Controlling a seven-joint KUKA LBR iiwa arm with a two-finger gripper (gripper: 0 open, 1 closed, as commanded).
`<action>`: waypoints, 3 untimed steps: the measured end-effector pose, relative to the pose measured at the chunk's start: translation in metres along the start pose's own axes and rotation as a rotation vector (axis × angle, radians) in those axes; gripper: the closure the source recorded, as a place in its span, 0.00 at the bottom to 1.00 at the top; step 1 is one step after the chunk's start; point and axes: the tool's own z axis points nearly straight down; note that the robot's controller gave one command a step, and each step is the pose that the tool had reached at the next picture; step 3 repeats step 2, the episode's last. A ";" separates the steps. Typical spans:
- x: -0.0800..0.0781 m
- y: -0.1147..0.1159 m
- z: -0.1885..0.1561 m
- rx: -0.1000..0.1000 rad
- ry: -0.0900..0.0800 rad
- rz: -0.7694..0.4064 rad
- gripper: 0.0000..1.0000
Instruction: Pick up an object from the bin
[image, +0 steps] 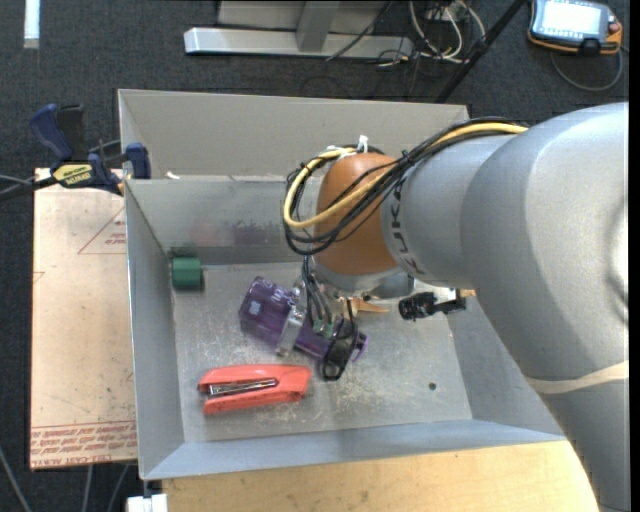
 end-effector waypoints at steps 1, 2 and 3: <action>0.002 -0.001 -0.018 0.003 0.007 0.000 1.00; -0.001 0.001 -0.033 -0.003 -0.003 -0.001 1.00; -0.001 0.001 -0.033 -0.003 -0.003 -0.001 1.00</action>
Offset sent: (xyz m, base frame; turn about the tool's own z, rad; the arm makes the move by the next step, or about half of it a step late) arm 0.0000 0.0001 0.0002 0.0000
